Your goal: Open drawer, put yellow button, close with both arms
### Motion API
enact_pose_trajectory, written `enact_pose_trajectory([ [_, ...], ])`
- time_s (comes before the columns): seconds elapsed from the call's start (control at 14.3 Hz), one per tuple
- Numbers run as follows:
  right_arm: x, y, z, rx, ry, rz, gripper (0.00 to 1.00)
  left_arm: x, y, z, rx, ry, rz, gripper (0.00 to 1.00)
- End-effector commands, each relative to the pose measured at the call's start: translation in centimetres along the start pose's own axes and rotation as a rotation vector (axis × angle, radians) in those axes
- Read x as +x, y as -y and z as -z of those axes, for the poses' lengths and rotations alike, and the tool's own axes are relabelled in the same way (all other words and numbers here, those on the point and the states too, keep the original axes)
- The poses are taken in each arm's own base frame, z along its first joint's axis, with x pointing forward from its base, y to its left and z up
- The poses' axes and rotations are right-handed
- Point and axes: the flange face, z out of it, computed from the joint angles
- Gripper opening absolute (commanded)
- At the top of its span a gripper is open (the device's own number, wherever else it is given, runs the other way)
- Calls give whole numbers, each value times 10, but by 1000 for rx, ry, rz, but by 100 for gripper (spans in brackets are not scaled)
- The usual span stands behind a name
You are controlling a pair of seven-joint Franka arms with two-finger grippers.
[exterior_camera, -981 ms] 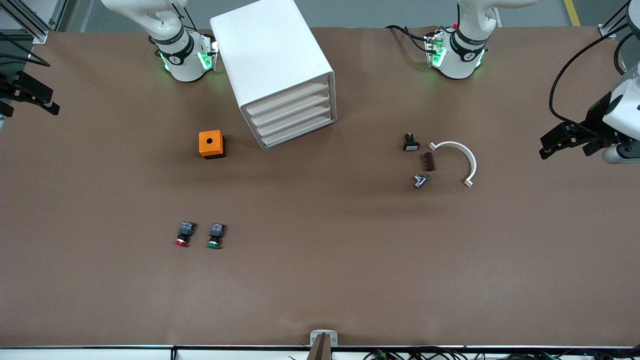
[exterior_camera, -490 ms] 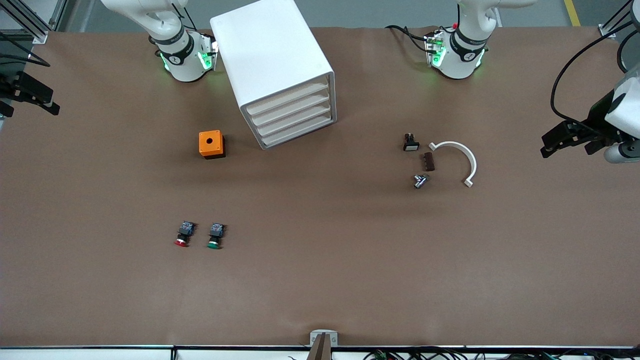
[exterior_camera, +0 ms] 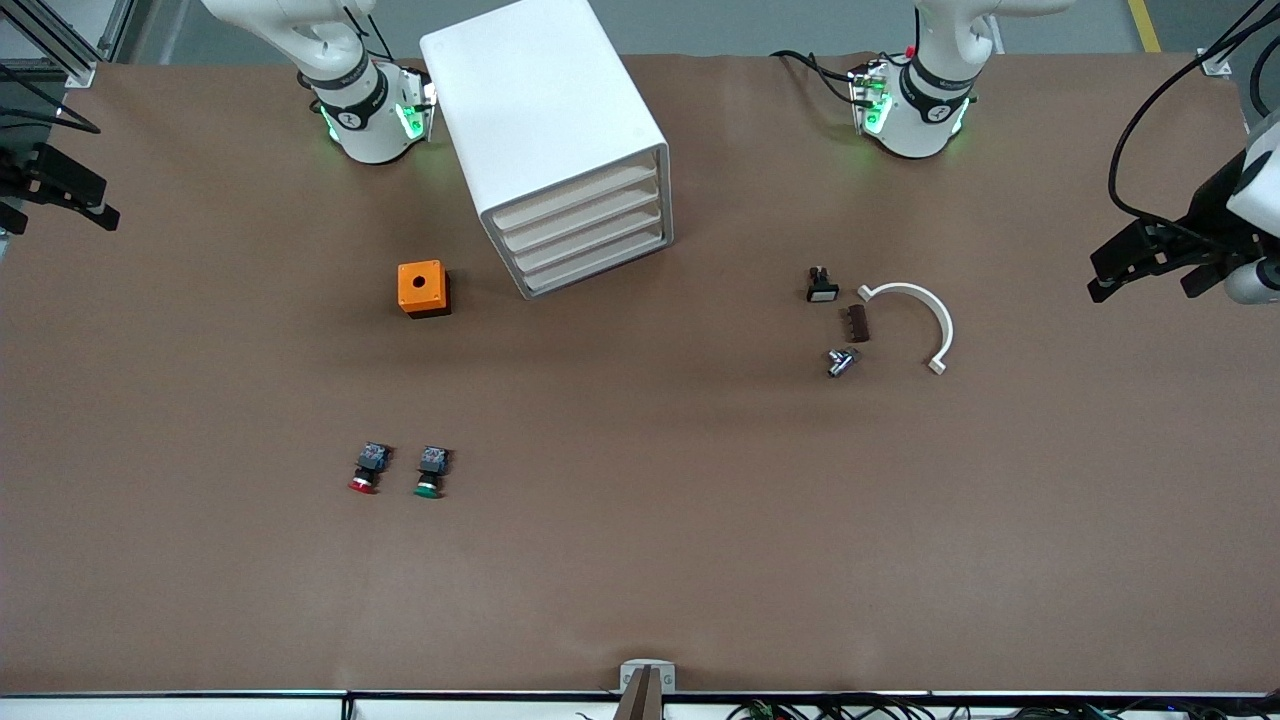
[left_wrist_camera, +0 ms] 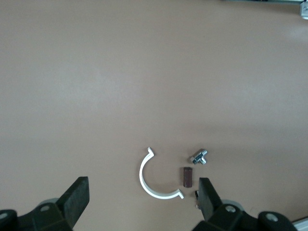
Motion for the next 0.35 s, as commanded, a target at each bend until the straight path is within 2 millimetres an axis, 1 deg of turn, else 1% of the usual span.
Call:
enact_pose_trajectory([
  [0.0,-8,0,3,7,-14,-1,100,-1,-3,-1,9,34,42,100],
  [0.28,-8,5,4,20,-17,6,100,-1,-4,-1,8,39,53,100],
])
